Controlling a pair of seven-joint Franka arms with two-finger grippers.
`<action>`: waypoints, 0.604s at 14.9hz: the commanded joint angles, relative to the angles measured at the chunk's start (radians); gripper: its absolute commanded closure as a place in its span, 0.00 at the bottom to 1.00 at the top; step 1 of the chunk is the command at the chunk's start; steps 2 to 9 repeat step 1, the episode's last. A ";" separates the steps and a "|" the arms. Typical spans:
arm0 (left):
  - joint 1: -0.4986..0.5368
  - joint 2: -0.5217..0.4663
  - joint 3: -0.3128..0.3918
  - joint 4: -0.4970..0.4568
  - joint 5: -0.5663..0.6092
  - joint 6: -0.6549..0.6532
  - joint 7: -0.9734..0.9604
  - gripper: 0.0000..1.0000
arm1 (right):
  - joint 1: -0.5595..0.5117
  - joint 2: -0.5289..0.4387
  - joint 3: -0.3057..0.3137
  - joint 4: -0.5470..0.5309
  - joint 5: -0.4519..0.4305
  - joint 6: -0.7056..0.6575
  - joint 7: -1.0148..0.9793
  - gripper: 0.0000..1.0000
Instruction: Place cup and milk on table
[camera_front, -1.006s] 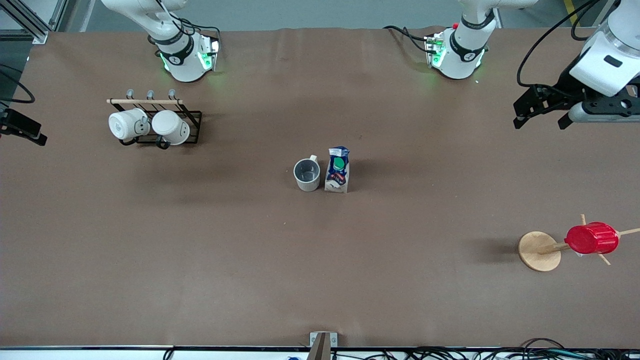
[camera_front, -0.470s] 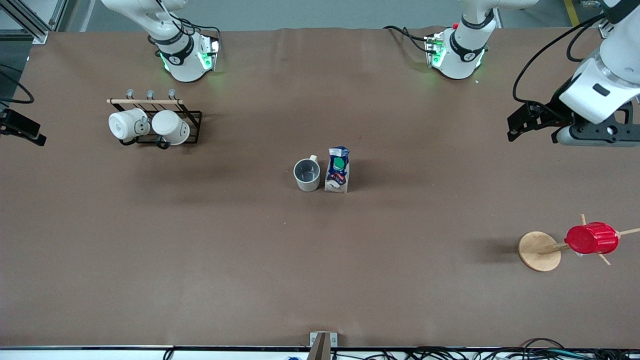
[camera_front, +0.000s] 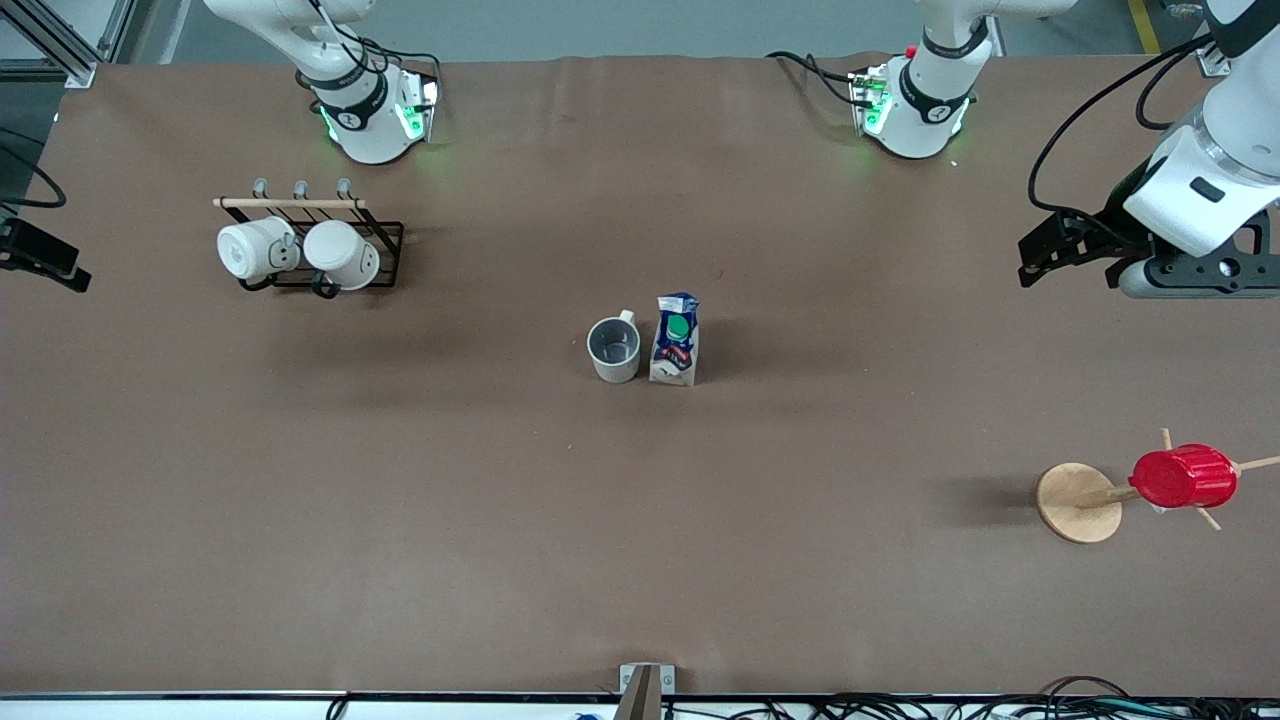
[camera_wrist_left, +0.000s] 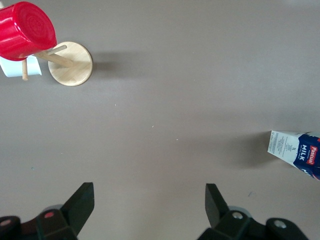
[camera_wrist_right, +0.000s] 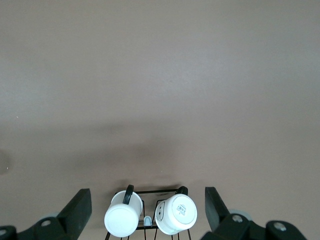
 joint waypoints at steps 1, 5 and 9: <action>0.000 -0.030 -0.004 -0.026 0.018 0.005 -0.006 0.02 | -0.015 -0.001 0.015 -0.002 0.016 0.002 0.012 0.00; 0.000 -0.030 -0.004 -0.026 0.018 0.005 -0.006 0.02 | -0.015 -0.001 0.015 -0.002 0.016 0.002 0.012 0.00; 0.000 -0.030 -0.004 -0.026 0.018 0.005 -0.006 0.02 | -0.015 -0.001 0.015 -0.002 0.016 0.002 0.012 0.00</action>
